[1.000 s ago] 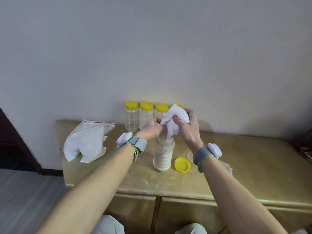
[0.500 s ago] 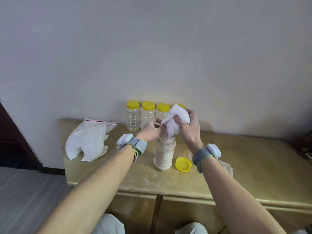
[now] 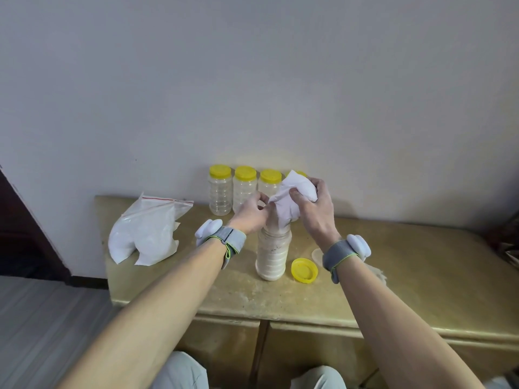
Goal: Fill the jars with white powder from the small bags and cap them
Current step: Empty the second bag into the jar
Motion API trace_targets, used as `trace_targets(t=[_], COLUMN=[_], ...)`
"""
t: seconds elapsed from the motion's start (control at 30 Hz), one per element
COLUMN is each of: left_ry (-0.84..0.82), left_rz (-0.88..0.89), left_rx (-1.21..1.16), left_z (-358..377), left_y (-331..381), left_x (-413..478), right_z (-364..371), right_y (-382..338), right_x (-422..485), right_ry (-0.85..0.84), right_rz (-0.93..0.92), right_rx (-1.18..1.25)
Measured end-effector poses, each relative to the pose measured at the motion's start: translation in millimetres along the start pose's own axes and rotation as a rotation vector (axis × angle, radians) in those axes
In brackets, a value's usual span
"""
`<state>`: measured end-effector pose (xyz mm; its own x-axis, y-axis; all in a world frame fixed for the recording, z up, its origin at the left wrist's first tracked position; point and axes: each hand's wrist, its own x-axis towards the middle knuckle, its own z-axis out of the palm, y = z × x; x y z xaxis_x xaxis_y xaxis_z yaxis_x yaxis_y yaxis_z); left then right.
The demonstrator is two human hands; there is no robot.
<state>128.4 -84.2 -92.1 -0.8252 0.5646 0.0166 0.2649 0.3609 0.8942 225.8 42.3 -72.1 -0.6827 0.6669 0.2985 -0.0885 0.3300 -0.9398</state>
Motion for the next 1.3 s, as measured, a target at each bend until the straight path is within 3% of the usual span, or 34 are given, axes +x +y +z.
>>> trace_targets(t=[0.23, 0.4, 0.57, 0.83, 1.3], left_ry=[0.007, -0.103, -0.026, 0.043, 0.036], left_rz=[0.014, -0.011, 0.031, 0.059, 0.061], left_rx=[0.046, 0.001, 0.098, 0.058, 0.011], left_z=[-3.9, -5.9, -9.8, -5.0, 1.6], left_y=[1.5, 3.3, -3.0, 1.8, 6.7], left_x=[-4.4, -3.1, -5.0, -7.1, -2.5], right_z=[3.2, 4.5, 1.9, 2.0, -7.2], right_y=[-0.7, -3.8, -4.7, -7.8, 1.2], right_x=[-1.0, 0.2, 2.8, 3.8, 6.5], right_ry=[-0.003, -0.009, 0.006, 0.040, 0.104], right_rz=[-0.007, -0.017, -0.011, -0.027, 0.041], right_rx=[-0.008, -0.022, -0.015, 0.007, 0.082])
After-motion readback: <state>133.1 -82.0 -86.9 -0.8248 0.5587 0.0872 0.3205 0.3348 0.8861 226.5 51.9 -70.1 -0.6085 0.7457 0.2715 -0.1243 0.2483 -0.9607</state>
